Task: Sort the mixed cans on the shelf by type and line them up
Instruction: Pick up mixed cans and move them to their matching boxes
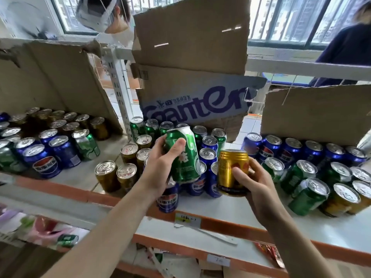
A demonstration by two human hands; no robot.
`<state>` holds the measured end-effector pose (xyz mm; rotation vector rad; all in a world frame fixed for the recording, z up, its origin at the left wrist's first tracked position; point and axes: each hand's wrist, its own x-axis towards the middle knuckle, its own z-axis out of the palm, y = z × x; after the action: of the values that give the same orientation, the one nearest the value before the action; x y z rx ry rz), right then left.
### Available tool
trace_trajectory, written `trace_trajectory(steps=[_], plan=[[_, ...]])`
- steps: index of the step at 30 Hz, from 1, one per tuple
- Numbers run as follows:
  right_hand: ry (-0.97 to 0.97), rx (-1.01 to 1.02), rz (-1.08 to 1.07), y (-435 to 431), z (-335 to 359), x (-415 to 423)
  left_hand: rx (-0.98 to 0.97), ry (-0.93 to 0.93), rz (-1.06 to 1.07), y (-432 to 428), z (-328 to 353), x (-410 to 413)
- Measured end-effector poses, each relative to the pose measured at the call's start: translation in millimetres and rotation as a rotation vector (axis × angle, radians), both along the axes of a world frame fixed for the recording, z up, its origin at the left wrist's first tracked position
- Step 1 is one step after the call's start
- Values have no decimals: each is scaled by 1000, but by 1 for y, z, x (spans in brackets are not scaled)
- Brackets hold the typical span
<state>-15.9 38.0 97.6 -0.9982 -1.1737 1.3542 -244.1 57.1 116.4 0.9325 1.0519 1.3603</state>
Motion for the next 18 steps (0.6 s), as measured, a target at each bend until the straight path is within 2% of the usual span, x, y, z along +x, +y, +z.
trace_trajectory(steps=[5, 10, 18], plan=[[-21, 18, -37, 19, 11, -7, 87, 124, -35, 49, 19, -10], [-108, 51, -59, 45, 20, -6, 152, 405, -33, 97, 27, -11], [-138, 29, -85, 93, 15, 8, 180, 556, -7, 144, 17, -10]])
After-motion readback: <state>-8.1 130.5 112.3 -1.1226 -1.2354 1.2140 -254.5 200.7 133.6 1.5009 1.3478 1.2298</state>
